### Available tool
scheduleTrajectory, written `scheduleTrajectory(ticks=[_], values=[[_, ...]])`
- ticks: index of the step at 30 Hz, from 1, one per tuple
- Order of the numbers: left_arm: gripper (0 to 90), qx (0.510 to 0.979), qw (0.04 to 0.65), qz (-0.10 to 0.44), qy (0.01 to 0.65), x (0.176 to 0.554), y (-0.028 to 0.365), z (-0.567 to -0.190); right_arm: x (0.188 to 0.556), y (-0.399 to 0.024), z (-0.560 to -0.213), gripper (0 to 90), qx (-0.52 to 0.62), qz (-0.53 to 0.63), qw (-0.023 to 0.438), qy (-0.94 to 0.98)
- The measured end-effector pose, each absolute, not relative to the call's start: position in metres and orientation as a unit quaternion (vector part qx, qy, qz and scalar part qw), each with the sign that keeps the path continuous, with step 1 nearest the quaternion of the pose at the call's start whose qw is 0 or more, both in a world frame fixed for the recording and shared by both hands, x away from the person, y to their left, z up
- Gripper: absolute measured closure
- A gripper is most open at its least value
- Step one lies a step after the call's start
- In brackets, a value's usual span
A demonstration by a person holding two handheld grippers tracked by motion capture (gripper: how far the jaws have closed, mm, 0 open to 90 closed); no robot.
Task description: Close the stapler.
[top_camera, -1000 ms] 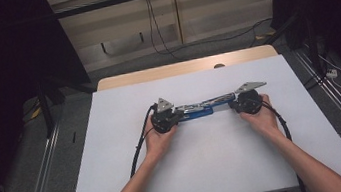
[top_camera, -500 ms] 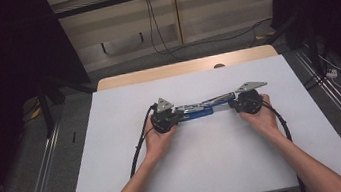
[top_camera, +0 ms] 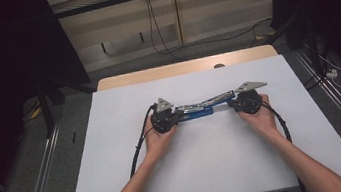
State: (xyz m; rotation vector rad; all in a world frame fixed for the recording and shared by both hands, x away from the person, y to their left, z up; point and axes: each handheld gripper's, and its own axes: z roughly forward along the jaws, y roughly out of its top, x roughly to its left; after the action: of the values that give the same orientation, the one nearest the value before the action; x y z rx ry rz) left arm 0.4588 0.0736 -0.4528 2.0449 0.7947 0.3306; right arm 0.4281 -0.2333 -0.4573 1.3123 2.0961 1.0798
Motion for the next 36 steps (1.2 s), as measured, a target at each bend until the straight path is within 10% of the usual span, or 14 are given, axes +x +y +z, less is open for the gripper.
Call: scheduleTrajectory(ticks=[23,36], values=[[89.4,0.825,0.445,0.133,0.321,0.457,0.075,-0.453,0.426,-0.231,-0.453,84.8,0.461,0.428,0.222,0.745],[74.3,0.821,0.447,0.123,0.334,0.451,0.089,-0.446,0.422,-0.236,-0.447,46.5,0.474,0.442,0.218,0.73]])
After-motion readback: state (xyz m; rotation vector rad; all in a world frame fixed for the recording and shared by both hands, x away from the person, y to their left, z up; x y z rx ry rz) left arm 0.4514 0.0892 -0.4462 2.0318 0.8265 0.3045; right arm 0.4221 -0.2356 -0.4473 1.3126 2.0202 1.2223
